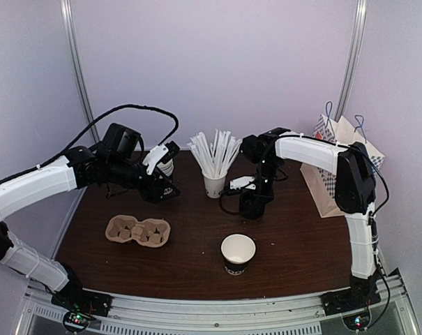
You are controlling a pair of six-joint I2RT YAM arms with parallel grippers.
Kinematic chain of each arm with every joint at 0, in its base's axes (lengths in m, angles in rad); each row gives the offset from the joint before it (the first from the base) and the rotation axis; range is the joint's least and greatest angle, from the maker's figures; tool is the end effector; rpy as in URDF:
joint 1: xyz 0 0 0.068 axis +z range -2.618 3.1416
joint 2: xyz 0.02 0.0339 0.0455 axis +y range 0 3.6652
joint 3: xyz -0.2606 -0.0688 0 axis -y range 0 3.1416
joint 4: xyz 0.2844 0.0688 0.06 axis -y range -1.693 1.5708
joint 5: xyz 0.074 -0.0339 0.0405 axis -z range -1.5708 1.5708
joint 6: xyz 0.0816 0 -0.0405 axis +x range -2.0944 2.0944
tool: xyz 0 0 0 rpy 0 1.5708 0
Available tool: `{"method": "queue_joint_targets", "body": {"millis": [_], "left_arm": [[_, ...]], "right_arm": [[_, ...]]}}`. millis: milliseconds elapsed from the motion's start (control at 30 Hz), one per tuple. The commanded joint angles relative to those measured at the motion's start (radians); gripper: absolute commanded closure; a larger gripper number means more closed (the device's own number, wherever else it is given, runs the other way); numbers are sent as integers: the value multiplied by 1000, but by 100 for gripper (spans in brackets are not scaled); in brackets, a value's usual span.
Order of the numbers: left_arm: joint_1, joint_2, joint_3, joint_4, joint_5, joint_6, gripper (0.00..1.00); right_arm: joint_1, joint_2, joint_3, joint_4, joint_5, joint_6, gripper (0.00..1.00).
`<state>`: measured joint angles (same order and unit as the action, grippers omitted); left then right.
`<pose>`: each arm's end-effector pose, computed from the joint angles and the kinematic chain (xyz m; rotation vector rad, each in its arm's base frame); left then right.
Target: Pack the takeout coffee
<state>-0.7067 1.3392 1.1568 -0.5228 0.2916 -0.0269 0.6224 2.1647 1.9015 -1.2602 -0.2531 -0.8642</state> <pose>0.2636 -0.2559 0.2759 0.9289 2.1511 -0.7078 0.3645 0.2867 0.1606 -2.0649 2.2330 0.3754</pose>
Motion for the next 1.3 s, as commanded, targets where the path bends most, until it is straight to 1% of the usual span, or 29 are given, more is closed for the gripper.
{"method": "queue_joint_targets", "body": {"millis": [0,133,267,500,533,633,733,800,933,1267], "left_arm": [[6,-14,12,25,11,12,42],[6,-15,12,26,11,12,42],[6,-14,12,26,11,12,42],[6,-11,14,25,18,11,42],[6,-9,13,25,17,11,42],[6,-8,12,24,13,12,42],[6,-6,12,24,13,12,42],[6,-4,12,24,15,12,42],[6,-3,14,23,15,12,42],[6,-1,13,23,14,13,42]], "right_arm": [[6,-2,22,13,13,15,86],[6,-19,27,6,13,19,90],[7,-54,31,-1,2,27,91],[7,-69,7,8,4,31,89],[7,-67,1,10,2,34,87],[8,-63,-15,32,1,46,74],[9,-56,-22,33,-2,49,67],[9,-54,-24,30,-3,47,64],[10,-48,-28,34,6,47,62],[11,-18,-24,37,5,66,63]]}}
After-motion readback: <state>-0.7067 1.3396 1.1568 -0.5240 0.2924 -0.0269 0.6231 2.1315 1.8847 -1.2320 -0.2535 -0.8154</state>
